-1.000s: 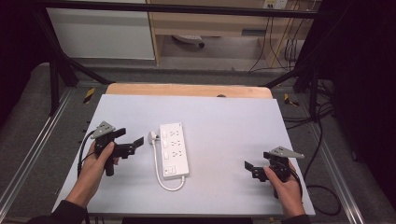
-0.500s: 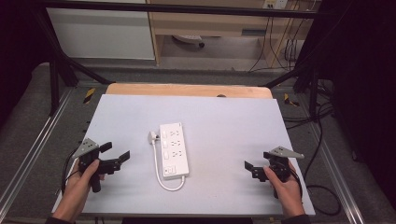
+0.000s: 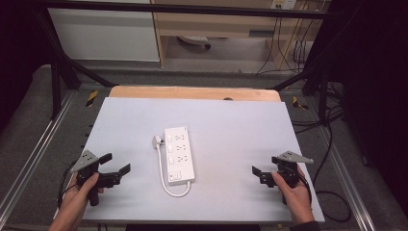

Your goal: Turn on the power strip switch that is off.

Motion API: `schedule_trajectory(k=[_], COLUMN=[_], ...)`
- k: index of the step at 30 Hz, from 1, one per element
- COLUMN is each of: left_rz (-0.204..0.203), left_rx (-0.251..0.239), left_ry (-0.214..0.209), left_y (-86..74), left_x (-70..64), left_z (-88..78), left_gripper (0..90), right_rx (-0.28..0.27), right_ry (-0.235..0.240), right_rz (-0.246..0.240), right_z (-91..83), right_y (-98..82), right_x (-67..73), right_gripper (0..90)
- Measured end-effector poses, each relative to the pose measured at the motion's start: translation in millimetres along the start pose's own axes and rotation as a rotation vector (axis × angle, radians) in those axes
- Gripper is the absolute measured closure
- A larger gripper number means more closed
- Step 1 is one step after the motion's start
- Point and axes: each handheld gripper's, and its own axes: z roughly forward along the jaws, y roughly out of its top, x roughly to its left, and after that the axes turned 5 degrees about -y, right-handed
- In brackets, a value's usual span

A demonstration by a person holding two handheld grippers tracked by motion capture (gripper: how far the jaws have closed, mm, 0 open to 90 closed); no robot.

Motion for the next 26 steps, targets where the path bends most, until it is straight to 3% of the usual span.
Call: schedule_trajectory(k=[6,20,26], left_rz=[0.006,-0.049,-0.007], left_rx=[0.016,0.018,0.042], left_ry=[0.000,0.044,0.031], left_y=[-7.8,-25.9,-21.8], left_x=[0.9,15.3,4.0], left_z=[-7.8,-26.3,-18.8], left_gripper=[8.2,8.3,8.3], right_rx=[0.001,0.012,0.106], right_ry=[0.000,-0.017,-0.100], right_rz=[0.000,-0.012,-0.046], right_z=[0.0,1.6,13.2], right_y=[-0.1,-1.5,-6.6], right_x=[0.0,-0.3,-2.8], right_gripper=[3.1,3.0,3.0])
